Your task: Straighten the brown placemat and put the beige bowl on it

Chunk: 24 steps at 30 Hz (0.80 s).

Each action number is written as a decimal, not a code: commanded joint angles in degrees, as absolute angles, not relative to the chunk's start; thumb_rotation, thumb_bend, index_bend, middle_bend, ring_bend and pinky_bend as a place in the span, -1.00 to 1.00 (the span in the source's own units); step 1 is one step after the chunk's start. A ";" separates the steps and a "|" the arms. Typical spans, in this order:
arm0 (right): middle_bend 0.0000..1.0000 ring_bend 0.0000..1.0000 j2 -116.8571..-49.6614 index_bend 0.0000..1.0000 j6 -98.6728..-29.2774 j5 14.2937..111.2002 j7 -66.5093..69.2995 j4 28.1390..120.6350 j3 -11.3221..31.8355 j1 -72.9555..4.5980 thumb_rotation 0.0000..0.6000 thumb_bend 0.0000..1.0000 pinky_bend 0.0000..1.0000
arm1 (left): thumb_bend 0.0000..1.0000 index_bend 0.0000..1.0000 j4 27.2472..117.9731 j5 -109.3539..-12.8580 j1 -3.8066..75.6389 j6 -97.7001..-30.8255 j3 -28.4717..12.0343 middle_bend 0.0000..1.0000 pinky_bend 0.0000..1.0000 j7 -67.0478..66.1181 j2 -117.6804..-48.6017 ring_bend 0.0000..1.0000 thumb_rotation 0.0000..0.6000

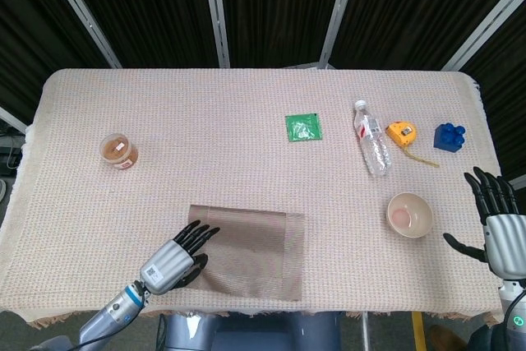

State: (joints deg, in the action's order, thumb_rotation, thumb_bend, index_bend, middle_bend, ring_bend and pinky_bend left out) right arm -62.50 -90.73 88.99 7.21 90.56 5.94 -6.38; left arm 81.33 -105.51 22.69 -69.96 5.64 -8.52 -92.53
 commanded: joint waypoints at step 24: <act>-1.00 -1.00 -63.77 -1.00 -89.71 87.15 3.91 89.60 6.89 -6.59 1.00 -1.00 -1.00 | 0.03 0.34 73.95 -58.55 39.42 -50.60 -28.12 -1.00 -1.00 -12.02 -89.53 -1.00 1.00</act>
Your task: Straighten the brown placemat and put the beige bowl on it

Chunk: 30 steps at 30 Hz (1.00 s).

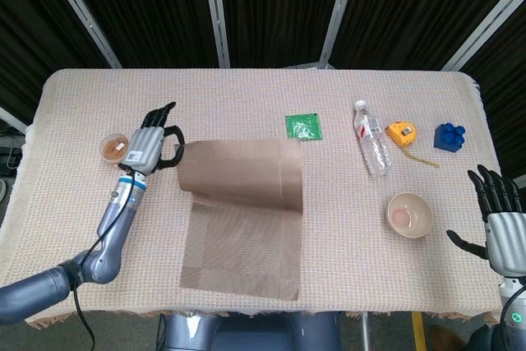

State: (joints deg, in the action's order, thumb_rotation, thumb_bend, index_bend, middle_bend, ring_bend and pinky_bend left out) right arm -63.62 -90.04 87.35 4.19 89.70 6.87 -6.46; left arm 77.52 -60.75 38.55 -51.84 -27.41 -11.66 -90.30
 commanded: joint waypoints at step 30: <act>-1.00 -1.00 -66.24 -1.00 -79.01 104.99 -3.26 89.98 -0.45 -15.51 1.00 -1.00 -1.00 | -1.00 -1.00 100.16 -75.09 14.02 -84.40 -10.01 -1.00 -1.00 -17.07 -69.52 -1.00 1.00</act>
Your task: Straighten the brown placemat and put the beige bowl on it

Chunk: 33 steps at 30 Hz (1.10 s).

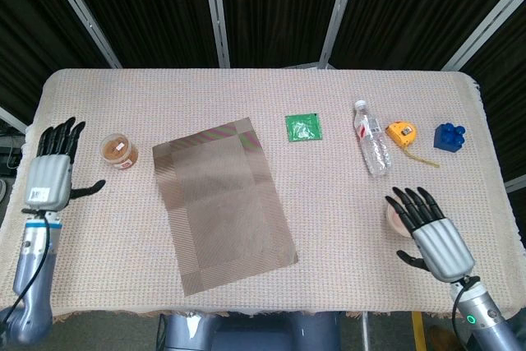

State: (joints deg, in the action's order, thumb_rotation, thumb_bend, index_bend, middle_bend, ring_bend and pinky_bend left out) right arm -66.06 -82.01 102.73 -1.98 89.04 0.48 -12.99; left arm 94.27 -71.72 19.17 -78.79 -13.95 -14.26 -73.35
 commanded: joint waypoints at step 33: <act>-1.00 -1.00 -85.03 -0.82 -48.15 96.07 -29.64 92.60 2.74 -31.55 1.00 -1.00 -1.00 | -1.00 -1.00 104.37 -76.09 9.33 -84.96 -6.82 -1.00 -1.00 -12.15 -63.56 -1.00 1.00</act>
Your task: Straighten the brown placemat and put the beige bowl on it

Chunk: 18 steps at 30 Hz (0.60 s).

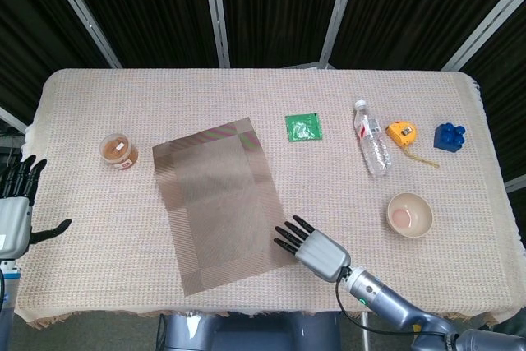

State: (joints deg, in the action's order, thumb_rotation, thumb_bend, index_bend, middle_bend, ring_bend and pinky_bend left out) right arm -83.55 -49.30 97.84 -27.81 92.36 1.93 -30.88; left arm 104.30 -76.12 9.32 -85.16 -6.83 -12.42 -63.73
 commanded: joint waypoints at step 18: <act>-1.00 -1.00 -93.06 -0.81 -46.00 87.56 -38.05 89.79 4.54 -33.99 1.00 -1.00 -1.00 | -1.00 -1.00 105.34 -77.04 9.11 -83.94 -6.42 -1.00 -1.00 -9.57 -62.17 -1.00 1.00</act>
